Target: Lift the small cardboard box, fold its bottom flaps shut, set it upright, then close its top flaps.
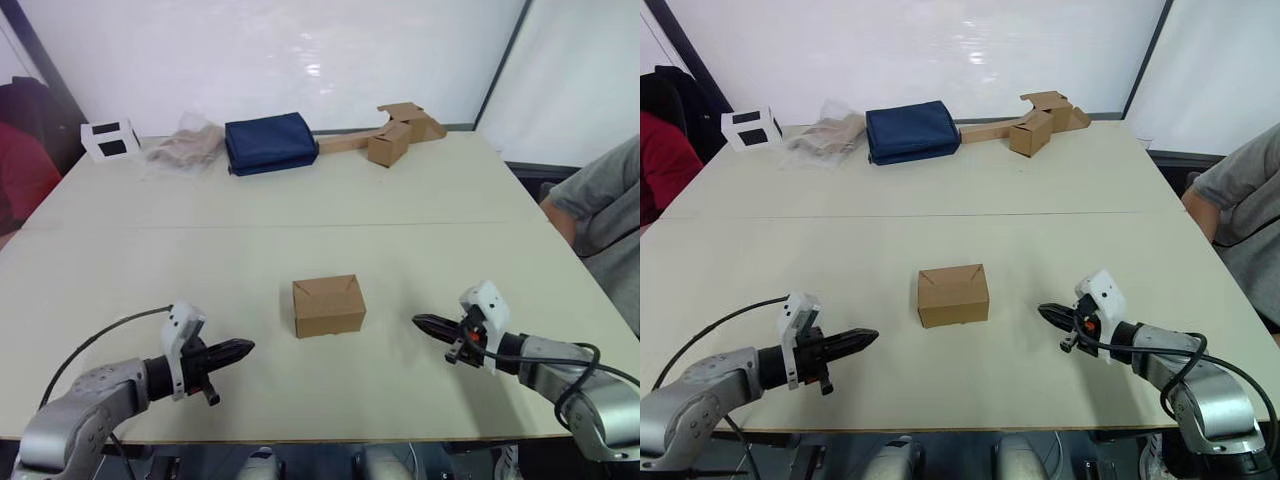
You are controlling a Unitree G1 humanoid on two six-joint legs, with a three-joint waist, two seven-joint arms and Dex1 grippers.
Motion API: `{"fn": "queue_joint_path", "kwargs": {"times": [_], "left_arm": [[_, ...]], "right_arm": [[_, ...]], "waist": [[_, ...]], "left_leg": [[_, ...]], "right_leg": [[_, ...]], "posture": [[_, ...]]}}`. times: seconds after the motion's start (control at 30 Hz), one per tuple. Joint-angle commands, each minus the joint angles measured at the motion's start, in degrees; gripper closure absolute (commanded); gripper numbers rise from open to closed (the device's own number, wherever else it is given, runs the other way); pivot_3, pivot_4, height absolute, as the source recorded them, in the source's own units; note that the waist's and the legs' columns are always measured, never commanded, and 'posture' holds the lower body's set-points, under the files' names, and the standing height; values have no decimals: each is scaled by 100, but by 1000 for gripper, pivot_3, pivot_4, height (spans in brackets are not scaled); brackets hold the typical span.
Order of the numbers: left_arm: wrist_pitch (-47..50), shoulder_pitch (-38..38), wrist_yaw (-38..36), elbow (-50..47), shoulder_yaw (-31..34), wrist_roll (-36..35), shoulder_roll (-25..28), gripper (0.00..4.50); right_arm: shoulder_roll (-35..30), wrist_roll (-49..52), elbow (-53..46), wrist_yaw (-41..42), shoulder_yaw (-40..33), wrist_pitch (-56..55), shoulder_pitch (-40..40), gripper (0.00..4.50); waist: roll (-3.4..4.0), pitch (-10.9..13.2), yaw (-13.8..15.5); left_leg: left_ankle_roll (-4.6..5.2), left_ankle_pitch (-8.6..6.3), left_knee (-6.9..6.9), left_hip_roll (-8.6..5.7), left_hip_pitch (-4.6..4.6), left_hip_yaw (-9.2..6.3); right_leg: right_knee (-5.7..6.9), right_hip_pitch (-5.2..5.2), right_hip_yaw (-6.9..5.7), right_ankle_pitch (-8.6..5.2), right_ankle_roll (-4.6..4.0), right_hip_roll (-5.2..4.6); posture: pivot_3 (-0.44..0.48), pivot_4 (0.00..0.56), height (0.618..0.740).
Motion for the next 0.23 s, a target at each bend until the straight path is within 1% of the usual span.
{"fn": "queue_joint_path", "kwargs": {"times": [0.03,0.17,0.23], "left_arm": [[-98,-8,3,51,204,-77,76,4417],[-135,-29,-38,107,175,-67,91,4417],[-368,-42,-59,185,98,124,89,4417]], "right_arm": [[-19,14,-66,64,7,-132,-41,4500],[20,19,-103,31,57,-150,-13,4500],[37,27,-131,7,75,-154,7,4500]], "waist": [[0,0,-3],[0,0,-3],[0,0,-3]], "left_leg": [[0,0,0,0,2,0],[0,0,-2,0,2,0],[0,0,-2,0,2,0]], "right_leg": [[0,2,0,0,0,0],[-2,3,0,0,0,-1],[-2,3,0,0,0,-1]], "posture": [[0,150,740],[0,150,740],[0,150,740]]}}
